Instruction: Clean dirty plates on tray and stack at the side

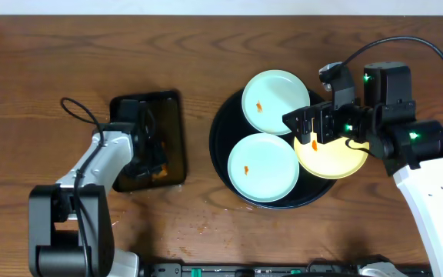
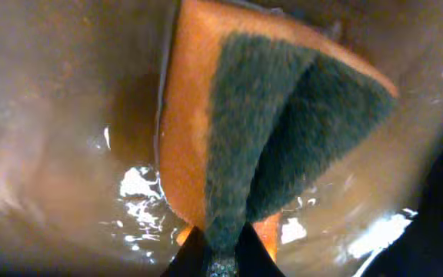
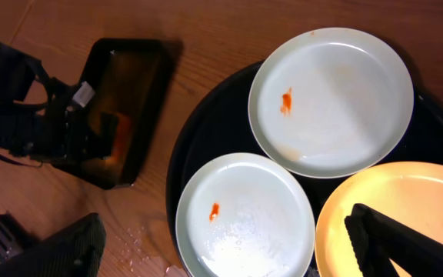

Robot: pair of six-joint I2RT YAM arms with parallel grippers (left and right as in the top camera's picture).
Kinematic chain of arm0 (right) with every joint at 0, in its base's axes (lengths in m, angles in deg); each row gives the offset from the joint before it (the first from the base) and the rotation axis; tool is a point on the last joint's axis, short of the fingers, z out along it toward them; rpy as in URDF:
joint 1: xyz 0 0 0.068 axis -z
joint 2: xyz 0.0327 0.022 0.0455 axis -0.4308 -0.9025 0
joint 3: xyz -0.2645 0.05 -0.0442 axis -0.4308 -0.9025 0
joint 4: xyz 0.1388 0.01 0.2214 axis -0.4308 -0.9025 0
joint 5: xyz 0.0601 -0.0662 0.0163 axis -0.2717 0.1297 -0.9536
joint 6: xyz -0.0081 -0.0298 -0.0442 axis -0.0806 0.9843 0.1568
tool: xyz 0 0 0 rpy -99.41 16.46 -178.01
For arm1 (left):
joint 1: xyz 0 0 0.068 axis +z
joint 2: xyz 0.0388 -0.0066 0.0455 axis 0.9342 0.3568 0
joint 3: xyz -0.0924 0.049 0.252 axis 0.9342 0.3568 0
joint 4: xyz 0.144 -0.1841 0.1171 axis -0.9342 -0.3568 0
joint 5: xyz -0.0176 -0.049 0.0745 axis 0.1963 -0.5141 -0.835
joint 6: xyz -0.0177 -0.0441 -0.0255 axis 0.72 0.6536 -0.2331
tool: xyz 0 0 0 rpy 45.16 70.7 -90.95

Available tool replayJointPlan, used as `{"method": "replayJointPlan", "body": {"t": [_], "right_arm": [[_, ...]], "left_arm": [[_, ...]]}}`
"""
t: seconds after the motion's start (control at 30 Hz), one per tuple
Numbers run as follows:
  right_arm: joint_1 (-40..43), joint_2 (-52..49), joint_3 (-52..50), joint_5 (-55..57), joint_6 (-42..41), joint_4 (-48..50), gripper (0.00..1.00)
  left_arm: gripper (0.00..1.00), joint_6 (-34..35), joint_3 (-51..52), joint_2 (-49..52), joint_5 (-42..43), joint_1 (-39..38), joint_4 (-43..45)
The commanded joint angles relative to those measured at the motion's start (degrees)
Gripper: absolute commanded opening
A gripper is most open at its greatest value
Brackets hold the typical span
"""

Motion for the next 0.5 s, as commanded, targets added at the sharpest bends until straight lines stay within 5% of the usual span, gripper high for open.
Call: {"method": "replayJointPlan", "body": {"t": [0.0,0.17,0.47], "right_arm": [[0.00,0.09,1.03,-0.87,-0.55,-0.07,0.99],[0.00,0.09,1.03,-0.85,-0.52,-0.28,0.99],[0.00,0.09,1.03,-0.85,-0.52,-0.26,0.99]], "left_arm": [[0.11,-0.72,-5.86,0.42,-4.50,0.15,-2.56],[0.53,-3.13,-8.04,0.42,-6.60,0.15,-3.34],[0.53,-3.06,-6.40,1.88,-7.72,0.15,0.09]]}}
